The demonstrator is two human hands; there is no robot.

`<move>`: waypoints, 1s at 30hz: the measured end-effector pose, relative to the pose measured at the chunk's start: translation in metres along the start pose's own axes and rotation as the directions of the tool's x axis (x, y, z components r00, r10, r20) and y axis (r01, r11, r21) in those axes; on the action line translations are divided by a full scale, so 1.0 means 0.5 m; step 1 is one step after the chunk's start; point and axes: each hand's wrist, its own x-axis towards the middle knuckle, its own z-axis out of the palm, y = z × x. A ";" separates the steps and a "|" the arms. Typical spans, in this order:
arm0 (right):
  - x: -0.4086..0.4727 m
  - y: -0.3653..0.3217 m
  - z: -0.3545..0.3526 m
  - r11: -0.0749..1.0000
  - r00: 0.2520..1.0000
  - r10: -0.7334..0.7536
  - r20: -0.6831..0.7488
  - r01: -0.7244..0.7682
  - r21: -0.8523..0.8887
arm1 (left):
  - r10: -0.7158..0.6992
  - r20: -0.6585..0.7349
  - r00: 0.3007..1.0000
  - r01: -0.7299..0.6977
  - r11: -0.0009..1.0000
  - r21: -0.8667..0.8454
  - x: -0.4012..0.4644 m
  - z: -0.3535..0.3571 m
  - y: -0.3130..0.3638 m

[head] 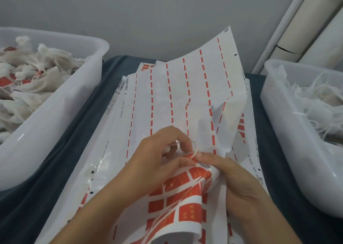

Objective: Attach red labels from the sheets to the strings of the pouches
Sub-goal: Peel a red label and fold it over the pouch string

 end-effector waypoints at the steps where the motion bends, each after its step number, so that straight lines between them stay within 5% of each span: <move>1: 0.000 -0.001 -0.001 1.000 1.000 0.007 -0.006 -0.007 -0.013 | 0.005 0.000 1.000 -0.005 1.000 0.015 -0.001 0.000 -0.002; 13: 0.005 -0.011 -0.005 0.992 0.999 -0.042 -0.027 0.038 -0.124 | 0.009 0.011 1.000 -0.009 1.000 0.013 -0.003 -0.008 0.009; 21: 0.017 -0.013 -0.035 0.935 0.967 -0.167 -0.195 0.092 -0.341 | -0.051 -0.037 0.998 0.050 0.998 -0.025 -0.001 -0.013 0.005; 25: 0.020 -0.027 -0.055 0.910 0.929 -0.195 -0.313 0.052 -0.412 | -0.181 -0.157 0.971 0.119 0.932 -0.344 0.001 -0.039 0.009; 27: 0.024 -0.027 -0.050 0.806 0.857 -0.323 -0.402 0.026 -0.592 | -0.230 -0.195 0.954 0.133 0.902 -0.410 0.002 -0.044 0.009; 28: 0.025 -0.025 -0.044 0.676 0.770 -0.486 -0.414 0.030 -0.736 | -0.249 -0.200 0.948 0.149 0.899 -0.412 0.001 -0.042 0.010; 30: 0.018 -0.019 -0.028 0.340 0.517 -0.830 -0.208 0.175 -0.924 | -0.270 -0.189 0.944 0.179 0.902 -0.393 0.000 -0.034 0.010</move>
